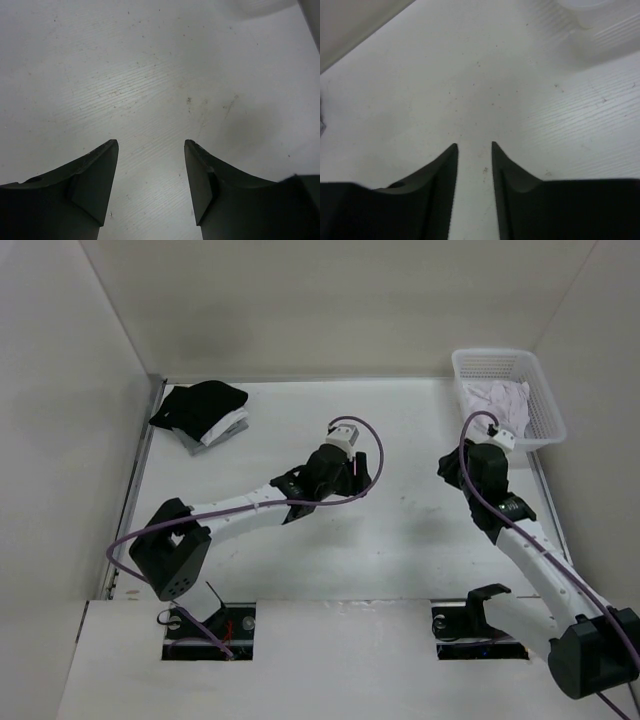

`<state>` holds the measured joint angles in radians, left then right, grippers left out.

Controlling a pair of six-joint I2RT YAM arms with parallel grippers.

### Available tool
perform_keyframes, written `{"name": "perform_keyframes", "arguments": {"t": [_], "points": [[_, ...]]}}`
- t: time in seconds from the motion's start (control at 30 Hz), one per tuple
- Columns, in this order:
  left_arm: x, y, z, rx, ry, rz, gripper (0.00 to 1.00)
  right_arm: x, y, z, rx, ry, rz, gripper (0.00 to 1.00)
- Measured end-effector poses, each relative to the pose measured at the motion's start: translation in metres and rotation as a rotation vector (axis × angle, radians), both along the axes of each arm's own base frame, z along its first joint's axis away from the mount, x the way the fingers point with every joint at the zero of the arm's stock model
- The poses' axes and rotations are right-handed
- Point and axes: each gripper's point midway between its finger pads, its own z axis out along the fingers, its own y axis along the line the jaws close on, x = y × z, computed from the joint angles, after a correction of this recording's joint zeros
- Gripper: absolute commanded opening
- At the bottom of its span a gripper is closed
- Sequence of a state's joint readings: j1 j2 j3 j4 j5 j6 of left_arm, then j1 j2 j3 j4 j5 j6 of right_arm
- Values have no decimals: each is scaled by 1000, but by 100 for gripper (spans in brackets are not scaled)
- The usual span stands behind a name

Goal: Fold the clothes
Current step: Grab the tank top from the pile

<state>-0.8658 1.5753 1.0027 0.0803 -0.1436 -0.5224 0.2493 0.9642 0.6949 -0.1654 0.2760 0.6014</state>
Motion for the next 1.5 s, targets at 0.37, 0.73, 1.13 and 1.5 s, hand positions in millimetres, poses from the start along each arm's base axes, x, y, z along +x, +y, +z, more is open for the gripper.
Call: {"name": "perform_keyframes", "arguments": {"t": [0.37, 0.73, 1.13, 1.5], "points": [[-22, -8, -20, -74, -31, -89, 6, 80, -67, 70, -11, -80, -192, 0], [-17, -2, -23, -113, -80, -76, 43, 233, -205, 41, -67, -1, -414, 40], [-2, 5, -13, -167, -122, -55, 45, 250, -239, -98, -75, 281, -384, 46], [-3, -1, -5, -203, -136, -74, 45, 262, -241, -90, -41, 247, -358, 37]]}}
